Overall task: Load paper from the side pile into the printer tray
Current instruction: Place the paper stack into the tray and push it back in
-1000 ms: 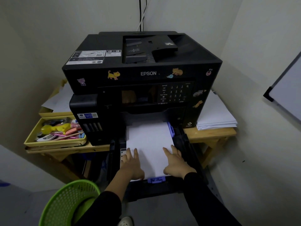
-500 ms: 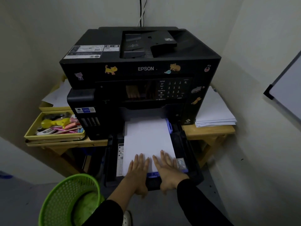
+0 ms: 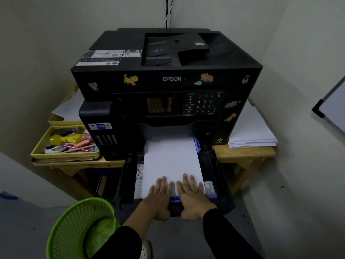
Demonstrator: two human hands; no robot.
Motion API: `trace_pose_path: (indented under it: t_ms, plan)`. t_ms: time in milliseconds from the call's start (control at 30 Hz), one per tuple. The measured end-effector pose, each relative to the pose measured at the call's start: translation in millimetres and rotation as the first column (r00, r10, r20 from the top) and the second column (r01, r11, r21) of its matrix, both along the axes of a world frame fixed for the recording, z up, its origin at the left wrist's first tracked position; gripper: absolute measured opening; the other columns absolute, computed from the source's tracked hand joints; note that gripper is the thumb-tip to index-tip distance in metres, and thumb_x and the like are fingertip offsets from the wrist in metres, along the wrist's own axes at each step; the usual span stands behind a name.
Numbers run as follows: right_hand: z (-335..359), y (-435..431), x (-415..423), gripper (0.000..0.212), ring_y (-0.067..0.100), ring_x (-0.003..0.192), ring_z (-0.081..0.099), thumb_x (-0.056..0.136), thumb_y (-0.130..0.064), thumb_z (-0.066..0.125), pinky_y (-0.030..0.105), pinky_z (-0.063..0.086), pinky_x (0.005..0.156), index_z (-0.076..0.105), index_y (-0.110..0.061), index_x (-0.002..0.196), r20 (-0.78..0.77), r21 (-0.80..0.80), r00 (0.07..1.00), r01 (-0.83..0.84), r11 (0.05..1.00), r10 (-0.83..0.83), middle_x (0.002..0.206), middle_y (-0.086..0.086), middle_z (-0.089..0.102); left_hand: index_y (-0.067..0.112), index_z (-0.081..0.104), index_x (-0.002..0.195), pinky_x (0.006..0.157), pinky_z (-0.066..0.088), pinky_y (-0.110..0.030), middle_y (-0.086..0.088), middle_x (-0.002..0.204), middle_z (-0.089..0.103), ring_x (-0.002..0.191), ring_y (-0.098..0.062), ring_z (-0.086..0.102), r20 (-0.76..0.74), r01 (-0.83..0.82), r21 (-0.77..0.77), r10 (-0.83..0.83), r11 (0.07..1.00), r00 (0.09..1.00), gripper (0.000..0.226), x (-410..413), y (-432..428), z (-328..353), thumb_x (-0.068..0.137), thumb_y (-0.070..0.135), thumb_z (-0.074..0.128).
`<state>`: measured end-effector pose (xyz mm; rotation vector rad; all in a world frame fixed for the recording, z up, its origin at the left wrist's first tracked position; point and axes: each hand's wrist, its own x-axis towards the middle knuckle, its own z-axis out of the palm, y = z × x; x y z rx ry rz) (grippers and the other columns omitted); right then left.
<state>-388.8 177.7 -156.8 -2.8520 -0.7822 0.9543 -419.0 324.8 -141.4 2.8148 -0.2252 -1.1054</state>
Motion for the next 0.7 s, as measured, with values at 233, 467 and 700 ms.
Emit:
trace_pose_path:
  t_ms: [233, 467, 700]
  plan:
    - [16, 16, 56, 0.093, 0.034, 0.145, -0.016, 0.079, -0.02, 0.057, 0.05, -0.012, 0.116, -0.001, -0.006, 0.151, 0.223, -0.01, 0.974, 0.045, 0.999, -0.042, 0.159, 0.018, -0.009, 0.006, -0.015, 0.149, 0.121, -0.003, -0.041, -0.016, 0.157, -0.02, 0.146, -0.028, -0.016, 0.201, -0.033, 0.107, 0.011, 0.994, 0.979, 0.084, 56, 12, 7, 0.092, 0.021, 0.045]
    - [17, 24, 92, 0.084, 0.033, 0.147, -0.008, 0.088, -0.036, 0.058, 0.057, -0.008, 0.114, 0.01, -0.007, 0.15, 0.355, 0.062, 0.896, 0.261, 0.963, -0.266, 0.159, 0.017, 0.003, 0.005, -0.018, 0.148, 0.12, -0.006, -0.04, -0.016, 0.157, -0.019, 0.146, -0.029, -0.016, 0.367, -0.336, 0.09, 0.283, 0.938, 0.886, 0.08, 83, 20, 5, 0.099, 0.037, 0.037]
    - [16, 41, 76, 0.111, 0.041, 0.142, -0.019, 0.074, -0.009, 0.068, 0.058, -0.001, 0.115, -0.014, -0.02, 0.149, -0.082, 0.563, 0.297, 0.801, 0.202, -0.951, 0.151, 0.022, -0.032, -0.006, -0.008, 0.147, 0.119, -0.002, -0.042, -0.026, 0.155, -0.016, 0.145, -0.037, -0.012, 0.02, -0.819, -0.563, 0.988, -0.115, -0.152, 0.101, 81, -12, 14, 0.083, 0.019, 0.065]
